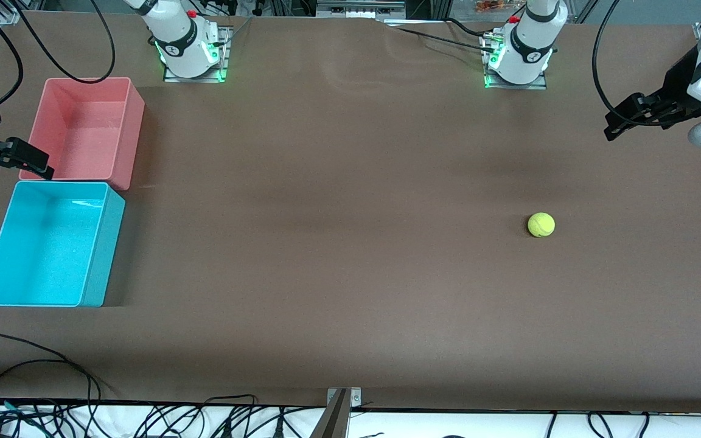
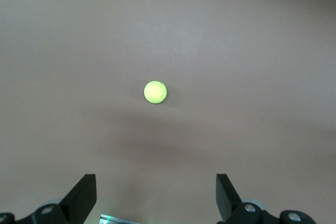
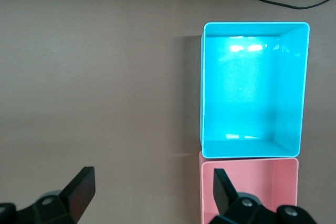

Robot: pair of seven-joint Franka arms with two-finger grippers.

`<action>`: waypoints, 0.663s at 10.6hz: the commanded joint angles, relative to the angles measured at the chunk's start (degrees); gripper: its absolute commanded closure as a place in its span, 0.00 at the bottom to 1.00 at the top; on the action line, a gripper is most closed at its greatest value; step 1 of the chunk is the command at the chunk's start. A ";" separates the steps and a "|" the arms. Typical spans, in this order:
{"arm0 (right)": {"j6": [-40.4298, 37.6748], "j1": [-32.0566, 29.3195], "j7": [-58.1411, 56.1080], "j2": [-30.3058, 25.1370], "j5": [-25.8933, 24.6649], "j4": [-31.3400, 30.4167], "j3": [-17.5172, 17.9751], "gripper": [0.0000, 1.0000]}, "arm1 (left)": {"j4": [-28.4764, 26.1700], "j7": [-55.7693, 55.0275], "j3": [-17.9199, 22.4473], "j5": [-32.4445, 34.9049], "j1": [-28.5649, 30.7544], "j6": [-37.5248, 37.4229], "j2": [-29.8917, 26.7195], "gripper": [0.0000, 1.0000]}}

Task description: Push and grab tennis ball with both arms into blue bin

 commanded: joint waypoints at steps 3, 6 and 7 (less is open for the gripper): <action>-1.00 -0.04 0.31 0.90 0.31 2.09 0.14 0.00 | 2.14 -2.08 1.40 -0.47 -1.90 -1.64 0.93 0.00; -0.91 -0.04 0.31 0.90 0.23 2.09 0.14 0.00 | 2.23 -1.99 1.22 -0.20 -1.90 -1.64 1.02 0.00; -0.91 0.04 0.31 0.90 0.23 2.09 0.14 0.00 | 2.23 -1.90 1.31 -0.29 -1.90 -1.64 0.93 0.00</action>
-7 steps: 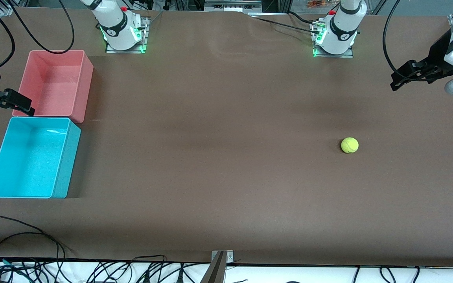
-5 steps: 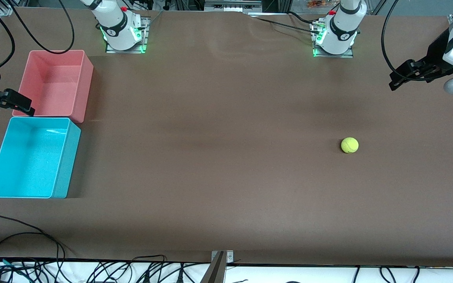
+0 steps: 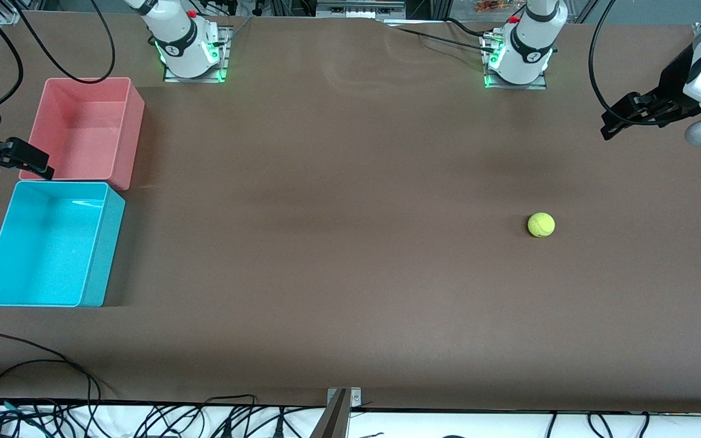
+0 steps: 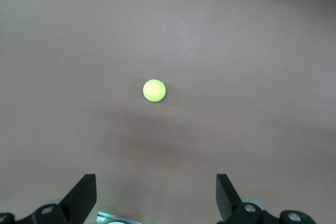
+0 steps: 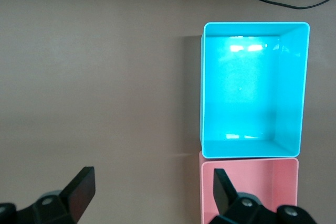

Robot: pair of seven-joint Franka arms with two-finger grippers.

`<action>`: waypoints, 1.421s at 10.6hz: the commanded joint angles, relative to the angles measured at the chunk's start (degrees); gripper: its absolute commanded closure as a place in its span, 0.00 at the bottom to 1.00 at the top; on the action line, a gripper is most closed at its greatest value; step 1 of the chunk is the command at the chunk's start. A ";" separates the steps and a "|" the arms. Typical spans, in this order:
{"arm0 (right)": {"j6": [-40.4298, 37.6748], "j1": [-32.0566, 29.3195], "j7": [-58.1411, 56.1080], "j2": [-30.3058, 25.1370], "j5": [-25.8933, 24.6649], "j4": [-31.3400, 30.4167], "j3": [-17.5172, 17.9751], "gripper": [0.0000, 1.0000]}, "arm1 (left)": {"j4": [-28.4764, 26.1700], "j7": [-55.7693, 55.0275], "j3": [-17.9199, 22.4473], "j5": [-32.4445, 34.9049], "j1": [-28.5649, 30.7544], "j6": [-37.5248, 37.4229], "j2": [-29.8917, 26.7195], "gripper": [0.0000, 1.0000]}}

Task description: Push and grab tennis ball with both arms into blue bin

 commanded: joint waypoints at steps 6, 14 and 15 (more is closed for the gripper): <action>-0.82 0.04 0.75 0.88 0.31 2.09 0.14 0.00 | 2.03 -0.80 0.69 -0.20 -0.76 -1.29 0.98 0.00; -0.82 -0.05 -0.13 0.97 0.23 2.09 0.14 0.00 | 1.85 -0.98 0.60 -0.11 -1.12 -1.29 0.98 0.00; -0.82 -0.05 0.04 0.97 0.31 2.09 0.14 0.00 | 1.85 -0.98 0.60 -0.20 -1.12 -1.29 0.98 0.00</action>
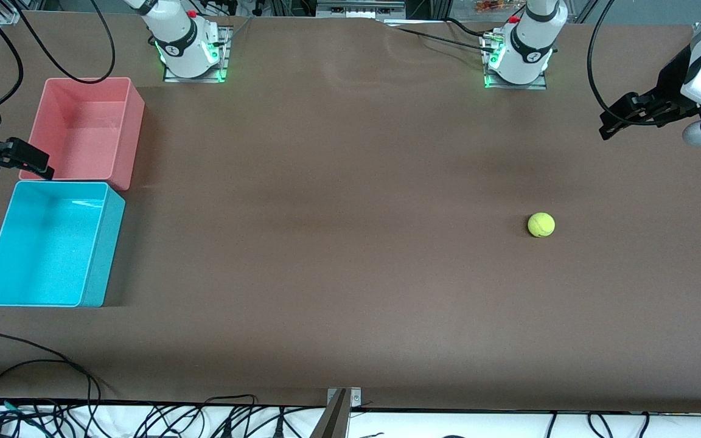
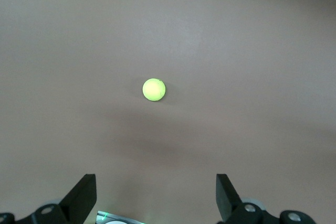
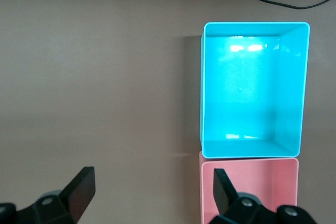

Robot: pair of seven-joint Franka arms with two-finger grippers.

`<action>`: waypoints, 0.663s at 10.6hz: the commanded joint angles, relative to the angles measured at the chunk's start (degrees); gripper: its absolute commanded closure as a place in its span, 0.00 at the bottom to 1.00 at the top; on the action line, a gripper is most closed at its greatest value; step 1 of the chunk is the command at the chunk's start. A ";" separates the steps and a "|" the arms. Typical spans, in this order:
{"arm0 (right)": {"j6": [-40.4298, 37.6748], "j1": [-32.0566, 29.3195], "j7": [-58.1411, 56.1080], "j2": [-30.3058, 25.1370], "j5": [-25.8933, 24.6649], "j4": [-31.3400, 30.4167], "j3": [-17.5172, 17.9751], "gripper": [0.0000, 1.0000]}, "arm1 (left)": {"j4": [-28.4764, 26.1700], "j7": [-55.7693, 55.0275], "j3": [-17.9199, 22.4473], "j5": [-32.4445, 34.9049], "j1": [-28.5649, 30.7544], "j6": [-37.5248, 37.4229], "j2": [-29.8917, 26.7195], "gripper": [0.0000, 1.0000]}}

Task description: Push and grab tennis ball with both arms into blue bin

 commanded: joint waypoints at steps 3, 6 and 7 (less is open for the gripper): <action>-0.82 0.04 0.15 1.03 0.23 2.09 0.14 0.00 | 1.86 -0.82 0.36 -0.29 -0.82 -1.15 0.90 0.00; -0.74 0.13 0.67 1.03 0.23 2.09 0.23 0.00 | 1.85 -0.82 0.45 -0.29 -0.73 -1.24 0.82 0.00; -0.74 0.04 0.42 1.03 0.23 2.09 0.23 0.00 | 1.94 -0.82 0.45 -0.20 -0.73 -1.24 0.90 0.00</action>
